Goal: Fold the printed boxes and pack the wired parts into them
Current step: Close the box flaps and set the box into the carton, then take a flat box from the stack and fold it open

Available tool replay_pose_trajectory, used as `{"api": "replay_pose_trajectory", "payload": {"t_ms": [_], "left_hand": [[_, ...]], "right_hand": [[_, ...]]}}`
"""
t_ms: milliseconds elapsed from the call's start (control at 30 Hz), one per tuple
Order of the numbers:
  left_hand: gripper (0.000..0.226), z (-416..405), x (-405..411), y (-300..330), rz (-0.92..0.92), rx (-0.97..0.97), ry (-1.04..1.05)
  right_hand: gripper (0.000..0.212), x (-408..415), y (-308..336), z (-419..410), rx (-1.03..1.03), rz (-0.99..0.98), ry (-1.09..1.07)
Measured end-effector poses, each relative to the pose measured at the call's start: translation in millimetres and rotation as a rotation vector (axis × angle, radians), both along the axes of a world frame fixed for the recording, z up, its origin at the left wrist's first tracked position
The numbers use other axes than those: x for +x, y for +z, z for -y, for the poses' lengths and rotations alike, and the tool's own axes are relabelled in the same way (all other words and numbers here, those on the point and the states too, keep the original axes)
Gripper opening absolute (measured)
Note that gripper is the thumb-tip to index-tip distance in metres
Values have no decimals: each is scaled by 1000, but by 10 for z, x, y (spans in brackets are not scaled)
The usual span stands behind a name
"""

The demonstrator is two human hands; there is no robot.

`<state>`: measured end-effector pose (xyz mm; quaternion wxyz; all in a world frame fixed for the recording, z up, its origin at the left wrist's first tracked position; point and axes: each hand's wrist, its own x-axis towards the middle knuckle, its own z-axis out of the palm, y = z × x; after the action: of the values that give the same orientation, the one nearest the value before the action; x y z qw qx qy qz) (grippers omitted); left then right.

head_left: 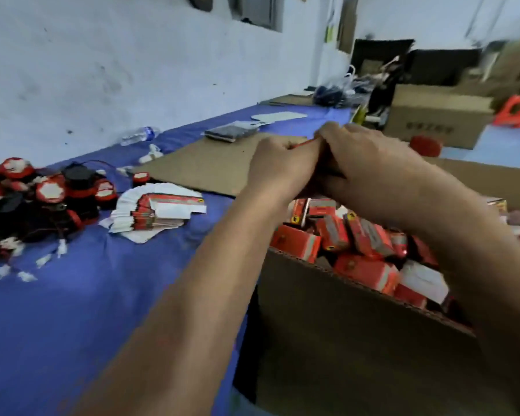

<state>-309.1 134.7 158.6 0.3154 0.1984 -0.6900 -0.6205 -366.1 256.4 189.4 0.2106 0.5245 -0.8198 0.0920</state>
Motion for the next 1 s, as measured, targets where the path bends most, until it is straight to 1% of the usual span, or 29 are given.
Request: {"api": "replay_pose_trajectory", "payload": {"t_ms": [33, 67, 133, 200, 267, 300, 333, 400, 433, 500, 600, 667, 733, 800, 900, 933, 1000], "left_hand": [[27, -178, -196, 53, 35, 15, -93], [28, -293, -323, 86, 65, 51, -173], [39, -444, -532, 108, 95, 139, -293], [42, -485, -650, 58, 112, 137, -301], [37, -450, -715, -68, 186, -13, -204], [34, -429, -710, -136, 222, -93, -152], [32, -414, -703, -206, 243, -144, -121], [31, -386, -689, -333, 249, -181, -103], [32, -358, -687, -381, 243, -185, -84], [35, -295, -710, -443, 219, -161, -38], [26, -210, -717, -451, 173, -120, 28], [22, -135, -655, -443, 118, -103, 81], [22, -38, -541, -442, 50, -111, 179], [23, 104, -376, -477, -17, -129, 322], [21, 377, -62, -591, -53, -55, 545], [20, 498, 70, -667, -47, -16, 610], [24, 711, 285, -863, -17, 91, 662]], "right_hand": [[35, -178, 84, -204, 60, 2, -37], [42, -337, 147, -331, 119, 20, -56], [58, -701, 226, -514, 189, 75, -110], [55, -1091, 202, -581, 135, 145, -194], [51, -1430, 61, -580, 27, 242, -277], [51, -1543, -45, -563, 39, 293, -298], [54, -1624, -157, -549, 108, 342, -310], [63, -1702, -319, -515, 258, 398, -312], [65, -1716, -346, -482, 268, 403, -305], [56, -1728, -302, -399, 174, 381, -311], [34, -1674, -166, -189, -40, 309, -305], [23, -1488, -115, 75, -151, 330, -243], [19, -1223, -116, 422, -205, 419, -157], [17, -879, -159, 832, -180, 552, -67], [17, -426, -283, 1445, -84, 705, 50], [19, -296, -336, 1657, -32, 739, 81], [20, -127, -440, 2034, 122, 769, 104]]}}
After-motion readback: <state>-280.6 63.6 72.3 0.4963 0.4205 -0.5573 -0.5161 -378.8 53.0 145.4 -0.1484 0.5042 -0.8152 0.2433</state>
